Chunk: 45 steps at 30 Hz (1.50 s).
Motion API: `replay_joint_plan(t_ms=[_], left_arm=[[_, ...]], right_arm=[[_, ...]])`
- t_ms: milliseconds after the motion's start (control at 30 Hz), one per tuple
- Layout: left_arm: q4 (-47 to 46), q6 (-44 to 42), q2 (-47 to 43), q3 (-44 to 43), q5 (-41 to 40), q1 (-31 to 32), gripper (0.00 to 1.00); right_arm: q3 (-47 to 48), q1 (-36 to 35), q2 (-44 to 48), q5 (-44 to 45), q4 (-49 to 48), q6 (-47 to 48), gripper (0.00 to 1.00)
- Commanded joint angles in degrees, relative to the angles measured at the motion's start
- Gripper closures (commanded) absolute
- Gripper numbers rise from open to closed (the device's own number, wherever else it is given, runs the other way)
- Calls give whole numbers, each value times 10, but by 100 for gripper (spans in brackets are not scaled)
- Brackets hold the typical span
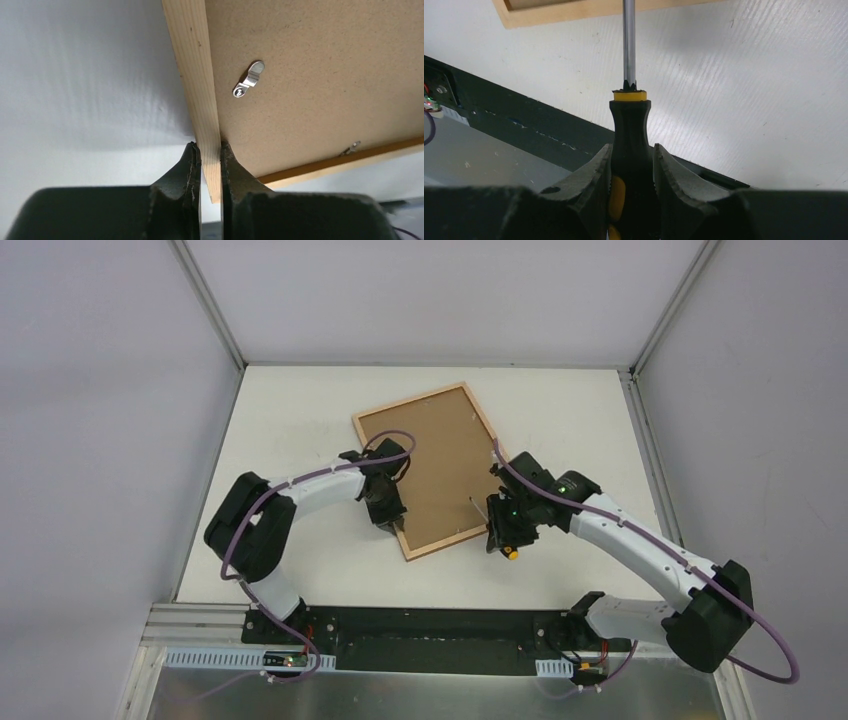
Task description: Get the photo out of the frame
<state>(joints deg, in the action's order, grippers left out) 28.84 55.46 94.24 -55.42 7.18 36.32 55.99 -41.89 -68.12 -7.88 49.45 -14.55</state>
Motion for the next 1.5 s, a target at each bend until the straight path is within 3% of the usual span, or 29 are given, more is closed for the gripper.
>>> replay_joint_plan(t_ms=[0, 233, 433, 533, 567, 700, 933, 1100, 1167, 1267, 1467], left_arm=[[130, -260, 43, -84, -149, -3, 100], [154, -497, 116, -180, -233, -5, 100], [141, -568, 168, -239, -263, -12, 100], [141, -557, 168, -262, -283, -20, 97], [142, -531, 157, -266, -269, -26, 93], [146, -417, 89, -250, -215, -63, 60], [148, -129, -88, -133, -91, -151, 30], [137, 224, -176, 3, 8, -165, 21], [86, 323, -207, 65, 44, -157, 18], [38, 375, -230, 91, 23, -131, 15], [-43, 414, -186, 100, 14, -70, 14]], right_arm=[[11, -26, -18, -17, 20, 30, 100], [22, -67, -70, -47, 12, 46, 100], [46, -81, -115, -46, 12, 62, 100], [60, -83, -122, -40, 10, 52, 100], [64, -83, -119, -35, 9, 47, 100], [63, -82, -97, -24, -9, 23, 100], [43, -82, -72, -19, -33, 3, 100], [41, -80, -74, -16, -35, 7, 100], [42, -80, -76, -18, -36, 8, 100], [42, -80, -76, -21, -39, 8, 100], [42, -80, -77, -20, -39, 8, 100]])
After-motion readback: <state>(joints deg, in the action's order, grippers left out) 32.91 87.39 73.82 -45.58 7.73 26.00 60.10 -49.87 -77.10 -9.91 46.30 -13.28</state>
